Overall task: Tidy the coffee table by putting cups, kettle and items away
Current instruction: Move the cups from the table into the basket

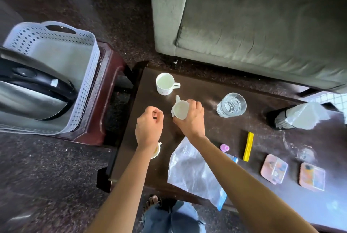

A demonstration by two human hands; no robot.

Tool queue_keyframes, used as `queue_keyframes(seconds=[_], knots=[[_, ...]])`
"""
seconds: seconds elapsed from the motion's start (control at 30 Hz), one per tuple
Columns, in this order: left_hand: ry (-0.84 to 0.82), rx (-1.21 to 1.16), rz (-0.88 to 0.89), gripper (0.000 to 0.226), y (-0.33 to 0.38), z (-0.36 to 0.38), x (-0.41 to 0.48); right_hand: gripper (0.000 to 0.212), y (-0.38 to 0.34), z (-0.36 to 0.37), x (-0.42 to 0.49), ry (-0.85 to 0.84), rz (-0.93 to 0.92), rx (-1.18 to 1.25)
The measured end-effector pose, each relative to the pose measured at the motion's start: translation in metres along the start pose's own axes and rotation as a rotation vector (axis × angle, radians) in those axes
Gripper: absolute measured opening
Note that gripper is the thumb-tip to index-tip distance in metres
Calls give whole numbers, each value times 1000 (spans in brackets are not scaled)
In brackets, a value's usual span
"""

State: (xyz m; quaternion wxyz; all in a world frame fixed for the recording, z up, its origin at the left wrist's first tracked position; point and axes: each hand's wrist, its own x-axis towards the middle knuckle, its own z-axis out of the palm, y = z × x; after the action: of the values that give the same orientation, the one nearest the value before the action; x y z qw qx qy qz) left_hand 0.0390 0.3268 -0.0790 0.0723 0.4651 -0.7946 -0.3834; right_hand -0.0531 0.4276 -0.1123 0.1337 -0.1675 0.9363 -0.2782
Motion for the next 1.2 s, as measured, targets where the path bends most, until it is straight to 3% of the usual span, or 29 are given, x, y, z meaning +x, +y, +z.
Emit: queue_keyframes(seconds=[0.2, 0.43, 0.6, 0.77, 1.03, 1.2], knots=[[59, -118, -72, 17, -2, -30, 22, 66, -74, -13, 29, 67, -215, 54], [175, -217, -71, 19, -6, -85, 73, 70, -180, -3, 79, -96, -384, 109], [179, -248, -139, 18, -14, -111, 99, 60, -248, 21, 114, -118, -528, 119], [219, -257, -182, 18, -20, -119, 129, 62, -309, 54, 152, -275, -641, 66], [571, -492, -180, 11, -3, -119, 157, 81, -368, 105, 189, -520, -701, -62], [652, -593, -225, 13, 1, -117, 174, 82, -385, 138, 191, -550, -733, -59]])
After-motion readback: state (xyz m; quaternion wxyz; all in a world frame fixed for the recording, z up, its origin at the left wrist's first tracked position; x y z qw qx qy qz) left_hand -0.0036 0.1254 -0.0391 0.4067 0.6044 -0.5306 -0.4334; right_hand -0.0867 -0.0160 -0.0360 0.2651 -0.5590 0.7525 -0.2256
